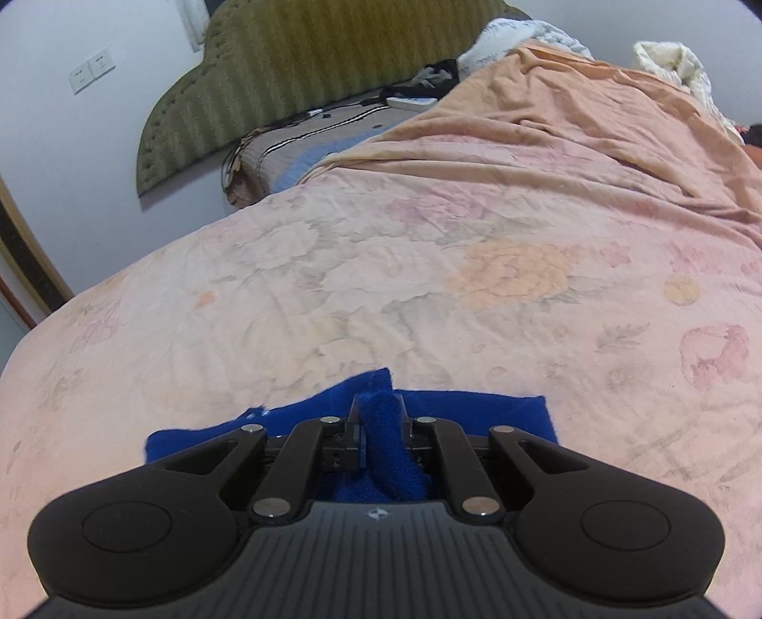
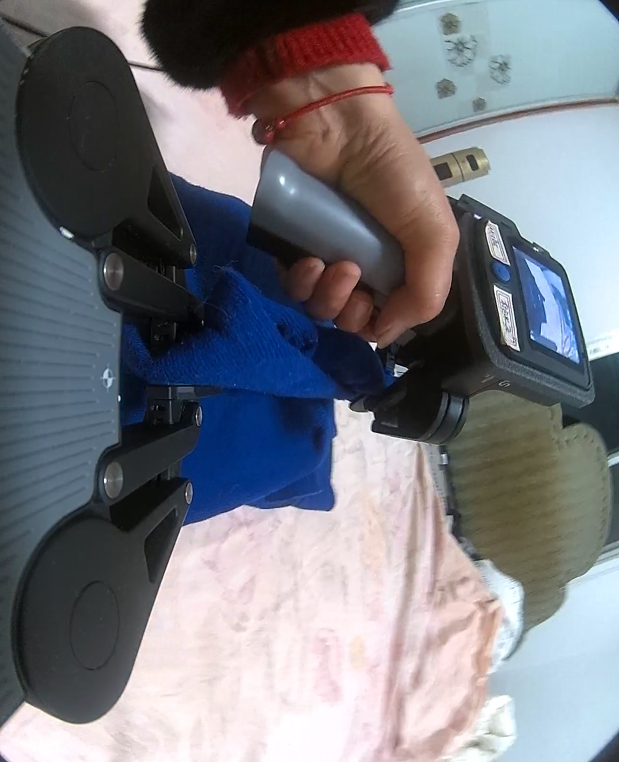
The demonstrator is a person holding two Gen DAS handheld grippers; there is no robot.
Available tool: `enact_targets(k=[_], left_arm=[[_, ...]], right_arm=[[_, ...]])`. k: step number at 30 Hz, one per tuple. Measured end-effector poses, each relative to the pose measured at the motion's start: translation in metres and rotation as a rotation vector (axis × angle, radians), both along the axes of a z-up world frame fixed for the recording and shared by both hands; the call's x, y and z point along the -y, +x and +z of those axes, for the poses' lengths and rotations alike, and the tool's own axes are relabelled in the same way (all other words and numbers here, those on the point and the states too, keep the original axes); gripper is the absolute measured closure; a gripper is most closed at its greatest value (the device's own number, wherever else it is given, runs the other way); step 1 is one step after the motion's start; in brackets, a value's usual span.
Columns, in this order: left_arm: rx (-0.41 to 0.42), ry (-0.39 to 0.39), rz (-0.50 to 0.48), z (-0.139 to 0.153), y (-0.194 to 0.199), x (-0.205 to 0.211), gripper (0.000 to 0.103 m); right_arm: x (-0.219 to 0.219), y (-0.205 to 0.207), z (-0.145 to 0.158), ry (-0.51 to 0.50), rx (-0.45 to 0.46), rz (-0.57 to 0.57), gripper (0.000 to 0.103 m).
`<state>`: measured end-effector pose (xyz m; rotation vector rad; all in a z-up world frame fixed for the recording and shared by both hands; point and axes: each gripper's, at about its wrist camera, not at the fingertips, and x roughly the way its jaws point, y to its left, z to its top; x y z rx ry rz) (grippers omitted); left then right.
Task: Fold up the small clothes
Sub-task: 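Lift the held edge with both tools and fold it over the sweater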
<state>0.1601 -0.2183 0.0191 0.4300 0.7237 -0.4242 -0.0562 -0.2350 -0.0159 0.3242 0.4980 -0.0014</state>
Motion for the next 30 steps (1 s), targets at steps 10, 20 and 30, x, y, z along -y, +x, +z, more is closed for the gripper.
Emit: enact_targets(k=[10, 20, 30], left_arm=[[-0.03, -0.032, -0.042, -0.009, 0.003, 0.011, 0.093], [-0.003, -0.205, -0.068, 0.023, -0.003, -0.008, 0.023], [0.127, -0.01, 0.014, 0.018, -0.04, -0.048, 0.023]], right_arm=[[0.032, 0.007, -0.021, 0.189, -0.07, -0.002, 0.081], [0.055, 0.003, -0.021, 0.321, -0.045, -0.029, 0.064], [0.069, -0.008, -0.02, 0.372, -0.064, -0.06, 0.094]])
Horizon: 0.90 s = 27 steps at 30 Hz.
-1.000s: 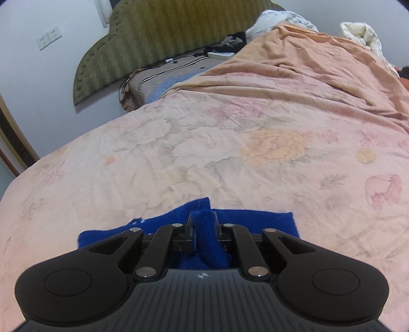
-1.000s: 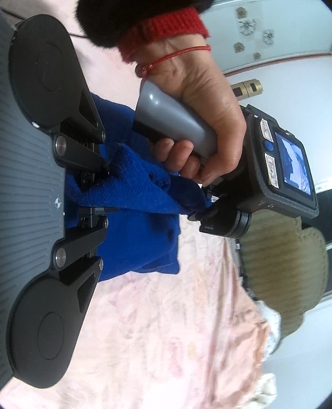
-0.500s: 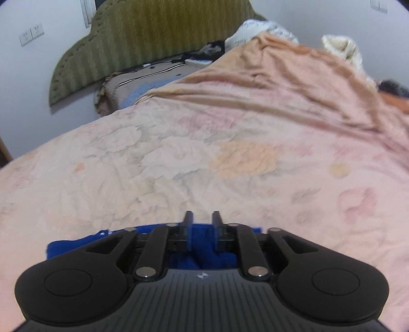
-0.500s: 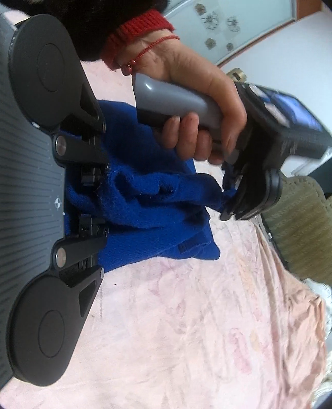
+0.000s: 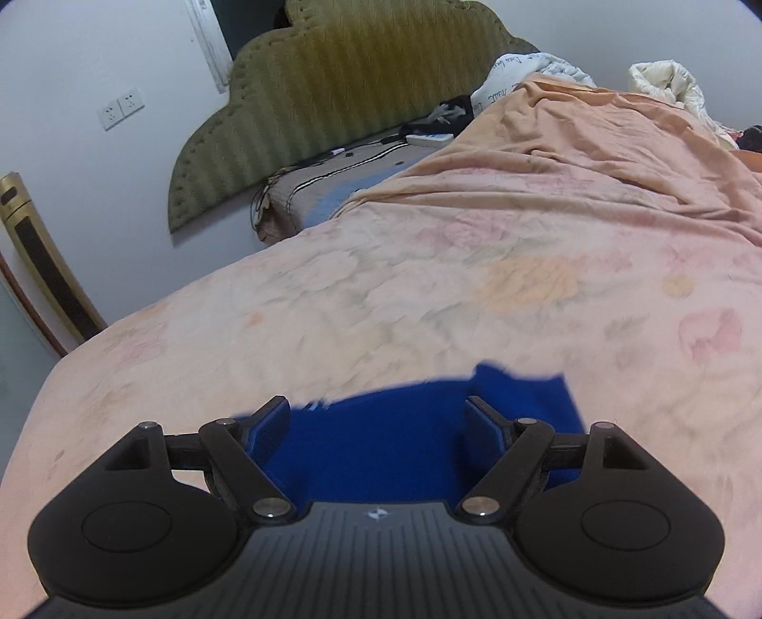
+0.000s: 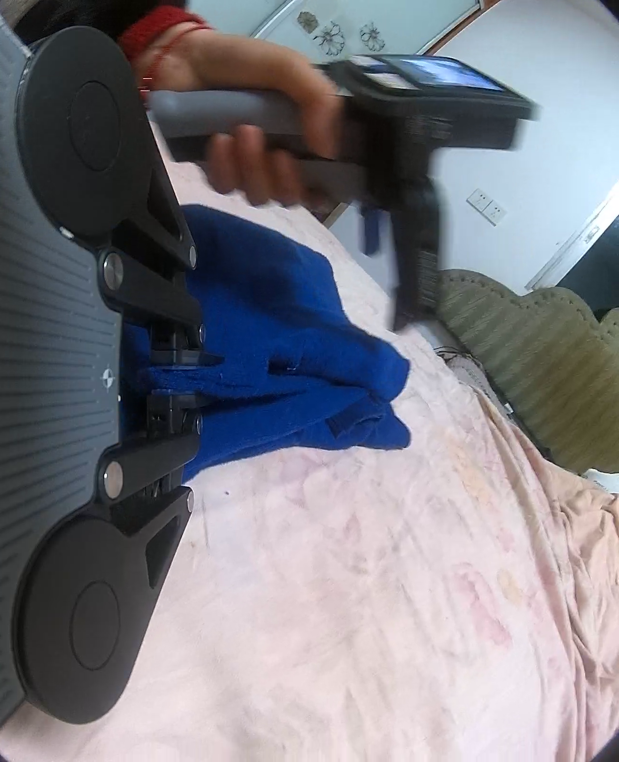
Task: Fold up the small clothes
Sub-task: 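Lift the held edge with both tools and fold it over the sweater, then open both tools and release the folded edge onto the sweater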
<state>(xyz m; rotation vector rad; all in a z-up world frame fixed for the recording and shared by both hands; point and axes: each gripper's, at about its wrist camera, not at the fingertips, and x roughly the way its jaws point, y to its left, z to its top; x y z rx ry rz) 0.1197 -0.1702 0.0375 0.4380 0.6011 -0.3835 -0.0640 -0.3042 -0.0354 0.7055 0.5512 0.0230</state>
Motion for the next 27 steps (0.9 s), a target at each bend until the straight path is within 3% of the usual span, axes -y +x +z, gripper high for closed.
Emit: enact_targets(k=[4, 7, 8, 10, 13, 17, 19, 20, 22, 26, 27], left_arm=[[-0.005, -0.021, 0.04, -0.003, -0.017, -0.029, 0.023], [-0.013, -0.034, 0.06, -0.008, -0.029, -0.046, 0.023], [-0.016, -0.037, 0.069, -0.01, -0.033, -0.052, 0.023], [-0.028, -0.041, 0.085, -0.015, -0.036, -0.059, 0.023], [-0.055, -0.064, 0.109, -0.02, -0.037, -0.067, 0.023], [-0.082, -0.078, 0.124, -0.024, -0.039, -0.073, 0.023], [-0.082, -0.076, 0.13, -0.025, -0.039, -0.076, 0.023], [-0.083, -0.077, 0.13, -0.025, -0.04, -0.076, 0.023], [-0.087, -0.079, 0.127, -0.025, -0.039, -0.079, 0.023], [-0.098, -0.091, 0.13, -0.027, -0.036, -0.081, 0.023], [-0.102, -0.093, 0.132, -0.027, -0.036, -0.081, 0.023]], right_arm=[[-0.003, 0.008, -0.001, -0.038, -0.062, 0.055, 0.09], [-0.007, 0.007, 0.008, -0.114, -0.06, 0.035, 0.076], [-0.005, 0.007, 0.014, -0.136, -0.043, 0.016, 0.065], [-0.002, 0.013, 0.026, -0.175, -0.015, -0.004, 0.061], [-0.002, 0.041, 0.035, -0.21, -0.01, 0.04, 0.061], [-0.002, 0.084, 0.027, -0.214, -0.074, 0.06, 0.06], [-0.005, 0.094, 0.027, -0.252, -0.089, 0.045, 0.071], [-0.006, 0.096, 0.027, -0.261, -0.087, 0.035, 0.085], [-0.005, 0.092, 0.026, -0.262, -0.079, 0.017, 0.09], [0.004, 0.088, 0.016, -0.219, -0.115, -0.006, 0.09], [0.004, 0.088, 0.017, -0.216, -0.123, -0.006, 0.078]])
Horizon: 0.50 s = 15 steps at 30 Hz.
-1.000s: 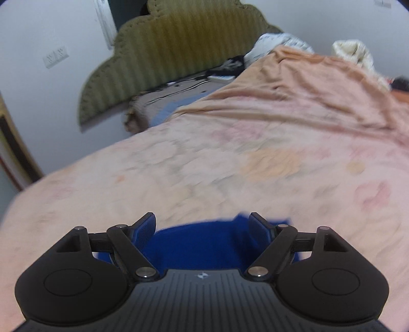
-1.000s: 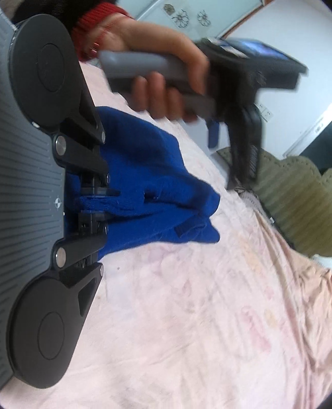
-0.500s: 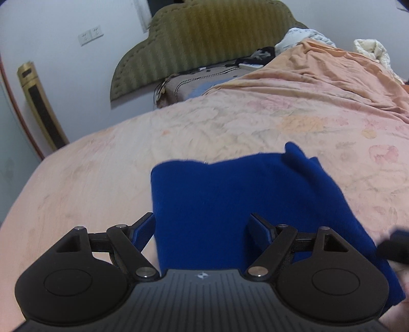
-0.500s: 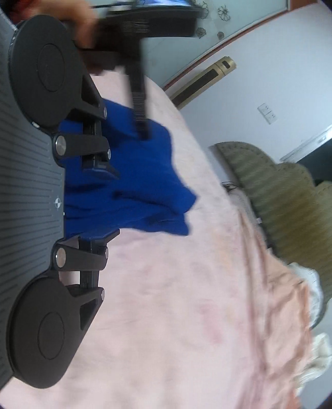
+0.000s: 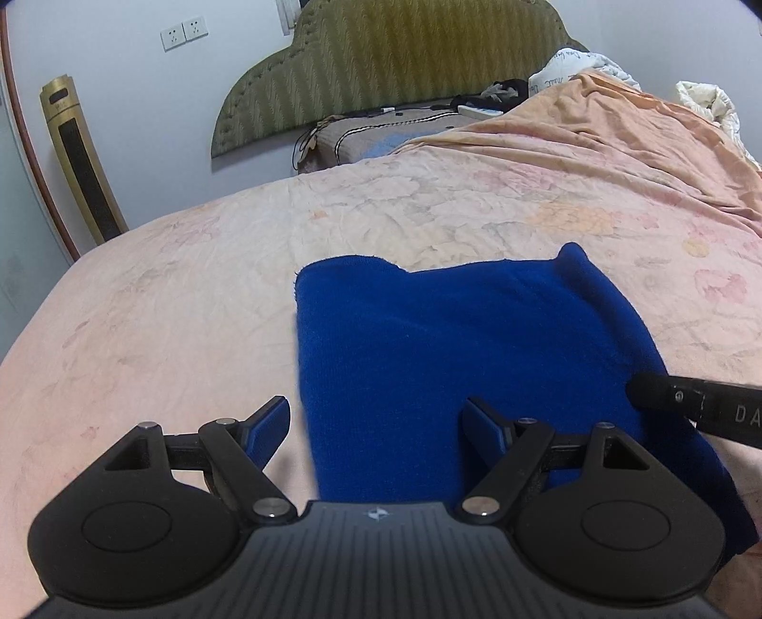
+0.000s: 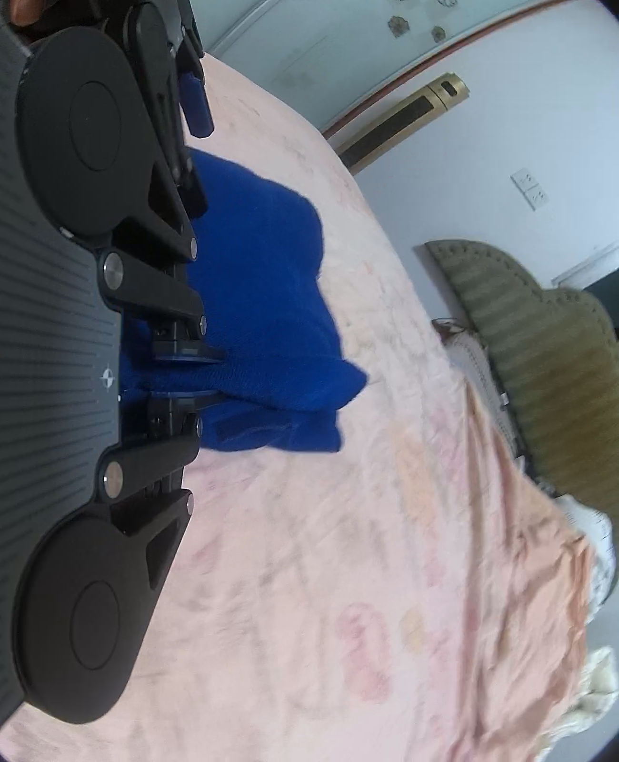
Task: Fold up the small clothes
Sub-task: 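Open both tools and release the folded edge onto the sweater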
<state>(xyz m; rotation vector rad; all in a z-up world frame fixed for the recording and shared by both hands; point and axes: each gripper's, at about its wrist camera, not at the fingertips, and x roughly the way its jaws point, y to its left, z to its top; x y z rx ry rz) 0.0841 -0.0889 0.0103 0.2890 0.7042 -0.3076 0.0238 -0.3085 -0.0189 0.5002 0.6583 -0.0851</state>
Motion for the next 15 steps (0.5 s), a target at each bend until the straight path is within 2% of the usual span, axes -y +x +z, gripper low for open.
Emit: enact_targets(k=[2, 5, 7, 9, 10, 13, 15], left_arm=[[-0.002, -0.003, 0.004, -0.001, 0.0, -0.001, 0.023], [-0.006, -0.007, 0.004, -0.002, 0.0, -0.002, 0.023], [-0.01, -0.008, 0.007, -0.002, 0.001, -0.003, 0.023], [-0.009, -0.006, 0.008, -0.002, 0.001, -0.002, 0.023], [-0.008, -0.003, 0.006, -0.002, 0.0, -0.001, 0.023], [0.003, 0.001, -0.01, 0.0, -0.003, -0.003, 0.023], [0.018, -0.007, -0.019, 0.002, -0.004, -0.008, 0.023]], right_arm=[[0.0, -0.004, 0.007, -0.019, 0.021, -0.024, 0.071], [-0.009, -0.002, 0.027, -0.128, 0.078, -0.032, 0.073], [-0.015, 0.007, 0.033, -0.136, 0.086, 0.033, 0.073], [-0.019, 0.024, 0.029, -0.107, 0.057, 0.115, 0.065], [-0.019, 0.033, 0.023, -0.098, 0.036, 0.13, 0.067], [-0.003, 0.047, 0.011, -0.134, -0.028, 0.032, 0.071], [0.01, 0.04, 0.016, -0.116, -0.011, -0.014, 0.066]])
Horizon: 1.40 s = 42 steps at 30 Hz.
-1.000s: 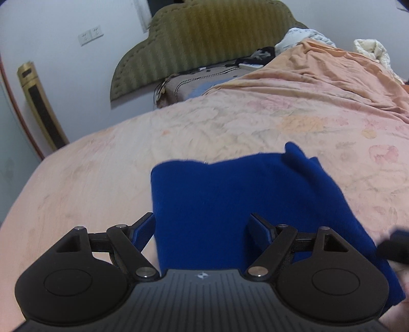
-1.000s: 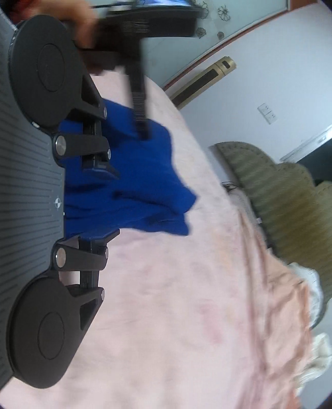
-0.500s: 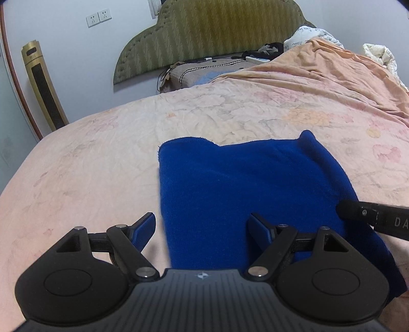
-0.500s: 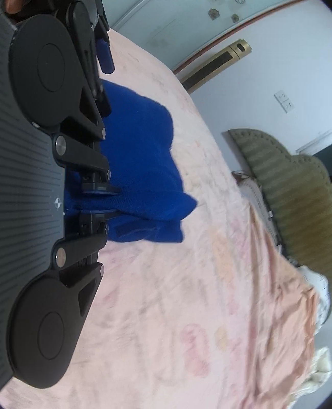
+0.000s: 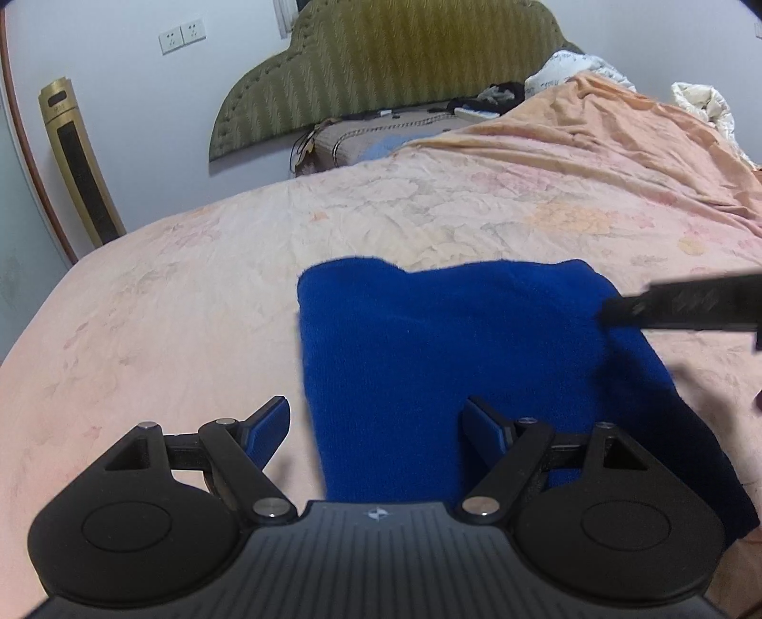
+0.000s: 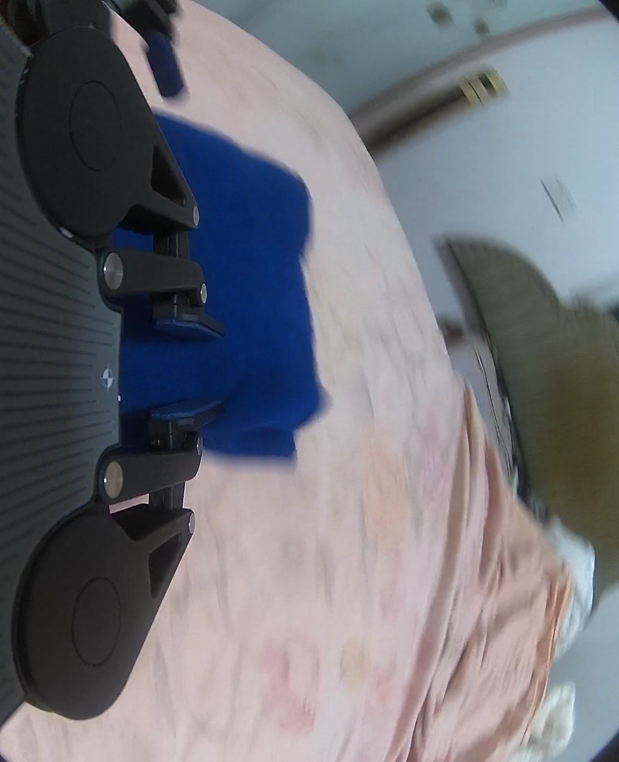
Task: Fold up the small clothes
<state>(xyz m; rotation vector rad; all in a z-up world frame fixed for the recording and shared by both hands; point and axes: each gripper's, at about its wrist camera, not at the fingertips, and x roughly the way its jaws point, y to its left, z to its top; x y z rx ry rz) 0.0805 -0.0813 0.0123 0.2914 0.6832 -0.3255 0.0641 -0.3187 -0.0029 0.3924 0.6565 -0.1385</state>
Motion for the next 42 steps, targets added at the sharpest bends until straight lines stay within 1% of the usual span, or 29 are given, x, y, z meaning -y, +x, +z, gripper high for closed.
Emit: enact_targets(k=[1, 3, 4, 5, 6, 7, 8, 11, 14, 17, 20, 22, 23, 24, 25, 26, 27, 29, 30, 32, 33, 34, 35, 37, 38, 39, 40, 41, 42], left_arm=[[0.003, -0.007, 0.001, 0.0, 0.002, -0.002, 0.022], [-0.019, -0.024, 0.002, -0.002, 0.007, -0.003, 0.022], [-0.031, -0.037, -0.003, -0.002, 0.009, -0.004, 0.022], [-0.03, -0.055, -0.005, 0.0, 0.011, -0.007, 0.022], [-0.021, -0.07, -0.002, 0.002, 0.012, -0.011, 0.022], [-0.011, -0.085, 0.003, 0.004, 0.015, -0.016, 0.022], [-0.006, -0.1, 0.009, 0.006, 0.019, -0.023, 0.021], [-0.04, -0.157, 0.035, 0.006, 0.038, -0.044, 0.02], [-0.119, -0.258, 0.053, -0.003, 0.061, -0.067, 0.02], [-0.233, -0.401, -0.002, -0.017, 0.084, -0.079, 0.02], [-0.323, -0.489, -0.052, -0.032, 0.101, -0.075, 0.02], [-0.354, -0.537, -0.09, -0.039, 0.109, -0.07, 0.02], [-0.354, -0.564, -0.106, -0.042, 0.112, -0.067, 0.021], [-0.349, -0.582, -0.114, -0.042, 0.114, -0.064, 0.022], [-0.344, -0.596, -0.12, -0.043, 0.117, -0.061, 0.027], [-0.339, -0.597, -0.12, -0.042, 0.119, -0.057, 0.047], [-0.327, -0.574, -0.117, -0.041, 0.122, -0.049, 0.066], [-0.282, -0.525, -0.139, -0.036, 0.121, -0.04, 0.08], [-0.25, -0.511, -0.159, -0.031, 0.118, -0.038, 0.082], [-0.158, -0.472, -0.214, -0.018, 0.107, -0.032, 0.083], [-0.107, -0.445, -0.234, -0.011, 0.103, -0.026, 0.083], [-0.08, -0.425, -0.237, -0.006, 0.102, -0.019, 0.083], [-0.068, -0.406, -0.235, -0.004, 0.104, -0.012, 0.083], [-0.1, -0.341, -0.222, -0.008, 0.117, 0.005, 0.08], [-0.116, -0.296, -0.192, -0.012, 0.12, 0.01, 0.079], [-0.126, -0.259, -0.158, -0.014, 0.119, 0.012, 0.075], [-0.118, -0.252, -0.142, -0.013, 0.115, 0.009, 0.074], [-0.101, -0.257, -0.141, -0.011, 0.108, 0.003, 0.066], [-0.085, -0.263, -0.138, -0.007, 0.098, -0.006, 0.047]], right_arm=[[0.003, -0.003, 0.003, -0.005, 0.009, -0.003, 0.066], [0.005, -0.007, 0.006, -0.03, 0.014, -0.008, 0.057], [0.006, -0.006, 0.004, -0.024, 0.011, -0.014, 0.054], [0.008, -0.008, 0.001, -0.004, 0.01, -0.013, 0.049], [0.009, -0.008, -0.001, 0.022, 0.009, -0.005, 0.042], [0.013, -0.006, -0.004, 0.044, 0.002, 0.004, 0.039], [0.016, -0.005, -0.007, 0.057, -0.008, 0.01, 0.038], [0.022, -0.004, -0.015, 0.107, -0.025, 0.023, 0.038], [0.031, -0.001, -0.025, 0.201, -0.025, 0.036, 0.037], [0.037, 0.006, -0.033, 0.258, -0.021, 0.069, 0.036], [0.044, 0.017, -0.035, 0.304, -0.013, 0.117, 0.036], [0.046, 0.028, -0.038, 0.33, -0.008, 0.152, 0.036], [0.046, 0.033, -0.04, 0.339, -0.004, 0.166, 0.037], [0.047, 0.039, -0.041, 0.349, 0.002, 0.175, 0.048], [0.048, 0.044, -0.043, 0.361, 0.001, 0.174, 0.053], [0.049, 0.049, -0.044, 0.37, -0.003, 0.164, 0.066], [0.049, 0.053, -0.045, 0.375, -0.006, 0.152, 0.078], [0.046, 0.053, -0.043, 0.36, 0.007, 0.148, 0.081], [0.043, 0.049, -0.037, 0.319, 0.025, 0.151, 0.083], [0.035, 0.038, -0.022, 0.231, 0.079, 0.155, 0.084], [0.033, 0.036, -0.015, 0.204, 0.106, 0.158, 0.084], [0.033, 0.036, -0.011, 0.184, 0.117, 0.149, 0.084], [0.033, 0.04, -0.01, 0.159, 0.11, 0.137, 0.084], [0.035, 0.052, -0.018, 0.125, 0.044, 0.103, 0.082], [0.037, 0.057, -0.025, 0.127, 0.005, 0.088, 0.077], [0.039, 0.056, -0.028, 0.137, -0.015, 0.073, 0.068], [0.041, 0.049, -0.026, 0.145, -0.009, 0.063, 0.064], [0.042, 0.04, -0.022, 0.145, 0.003, 0.053, 0.056], [0.043, 0.031, -0.018, 0.14, 0.014, 0.048, 0.048]])
